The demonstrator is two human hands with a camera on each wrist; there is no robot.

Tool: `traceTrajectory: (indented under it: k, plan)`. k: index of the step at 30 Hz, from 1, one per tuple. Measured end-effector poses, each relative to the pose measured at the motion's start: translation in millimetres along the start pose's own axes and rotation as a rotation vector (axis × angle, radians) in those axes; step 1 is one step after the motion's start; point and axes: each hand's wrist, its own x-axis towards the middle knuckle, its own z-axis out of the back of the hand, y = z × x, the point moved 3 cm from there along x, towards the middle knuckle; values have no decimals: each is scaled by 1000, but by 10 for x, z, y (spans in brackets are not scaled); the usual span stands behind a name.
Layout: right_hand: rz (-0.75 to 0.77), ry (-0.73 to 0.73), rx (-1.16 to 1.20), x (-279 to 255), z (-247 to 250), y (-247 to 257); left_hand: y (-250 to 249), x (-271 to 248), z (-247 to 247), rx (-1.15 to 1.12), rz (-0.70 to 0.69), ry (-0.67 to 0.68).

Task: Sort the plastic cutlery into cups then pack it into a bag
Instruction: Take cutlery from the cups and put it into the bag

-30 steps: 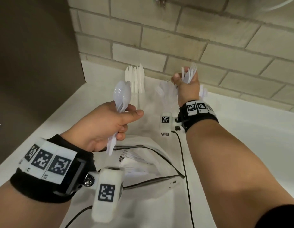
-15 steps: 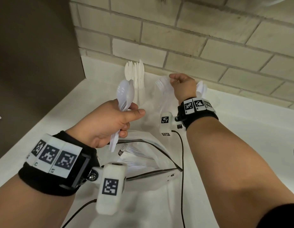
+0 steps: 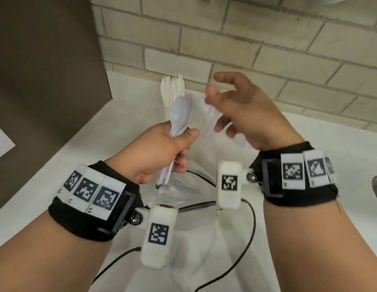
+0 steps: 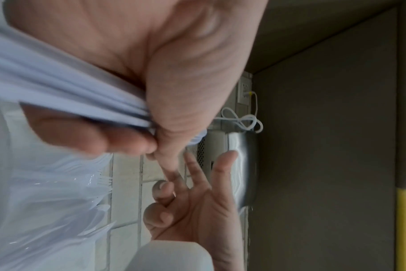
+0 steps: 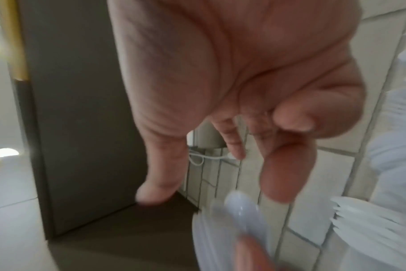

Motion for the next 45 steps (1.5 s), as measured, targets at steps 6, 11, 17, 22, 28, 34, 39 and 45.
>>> traceTrajectory:
  k: [6, 11, 17, 22, 28, 34, 39, 45]
  plan:
    - [111, 135, -157, -346, -203, -185, -57, -124, -187, 434, -236, 98]
    - [108, 71, -110, -495, -108, -248, 46, -156, -209, 546, -215, 136]
    - [18, 108, 36, -561, -89, -299, 105, -187, -155, 568, -198, 194]
    - [5, 47, 71, -524, -169, -288, 140, -231, -224, 418, -22, 351]
    - [45, -66, 118, -498, -142, -357, 80, -206, -72, 528, -144, 157]
    - [89, -448, 35, -361, 481, -386, 142, -262, 415, 965, -218, 105]
    - [267, -865, -408, -110, 1121, -250, 465, -281, 439, 1224, 47, 367]
    - [75, -749, -804, 455, 1221, -548, 670, -191, 196, 1205, -42, 336]
